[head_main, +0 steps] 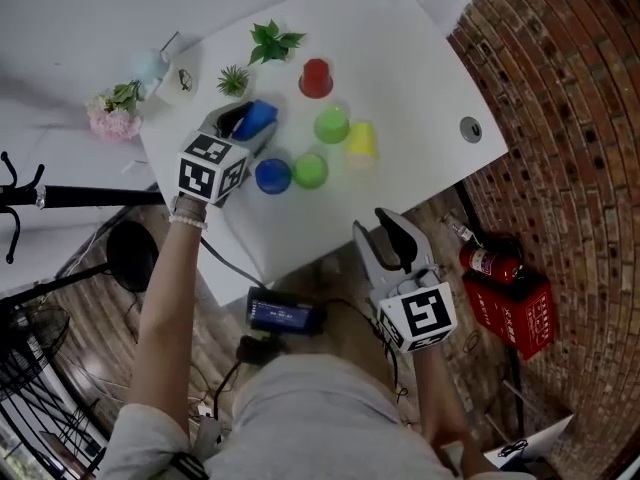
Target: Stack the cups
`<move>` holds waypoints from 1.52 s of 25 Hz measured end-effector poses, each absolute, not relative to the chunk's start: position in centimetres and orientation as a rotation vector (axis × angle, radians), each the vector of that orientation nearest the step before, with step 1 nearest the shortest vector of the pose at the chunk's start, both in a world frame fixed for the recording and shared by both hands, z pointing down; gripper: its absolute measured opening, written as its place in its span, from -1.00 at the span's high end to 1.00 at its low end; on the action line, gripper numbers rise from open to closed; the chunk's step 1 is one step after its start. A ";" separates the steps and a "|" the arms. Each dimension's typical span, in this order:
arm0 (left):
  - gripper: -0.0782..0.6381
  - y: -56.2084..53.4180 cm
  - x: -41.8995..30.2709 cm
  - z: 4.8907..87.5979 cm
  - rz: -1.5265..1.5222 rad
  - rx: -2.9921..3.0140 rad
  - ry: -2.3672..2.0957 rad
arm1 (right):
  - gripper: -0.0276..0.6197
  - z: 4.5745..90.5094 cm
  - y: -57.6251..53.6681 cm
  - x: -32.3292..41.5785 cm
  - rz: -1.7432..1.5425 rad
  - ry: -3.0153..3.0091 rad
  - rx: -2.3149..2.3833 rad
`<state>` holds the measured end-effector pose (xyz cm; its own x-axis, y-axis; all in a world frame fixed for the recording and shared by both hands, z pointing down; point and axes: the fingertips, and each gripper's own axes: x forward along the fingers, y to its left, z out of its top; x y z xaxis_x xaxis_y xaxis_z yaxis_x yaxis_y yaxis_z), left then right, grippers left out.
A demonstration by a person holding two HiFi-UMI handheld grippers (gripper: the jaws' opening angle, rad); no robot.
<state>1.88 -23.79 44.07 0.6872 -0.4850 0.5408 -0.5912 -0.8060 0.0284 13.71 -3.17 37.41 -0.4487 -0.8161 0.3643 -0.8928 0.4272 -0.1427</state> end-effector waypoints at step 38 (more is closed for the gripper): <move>0.11 -12.9 -9.9 45.4 0.316 2.543 -1.484 | 0.52 40.7 -1.6 6.4 0.456 -2.545 1.052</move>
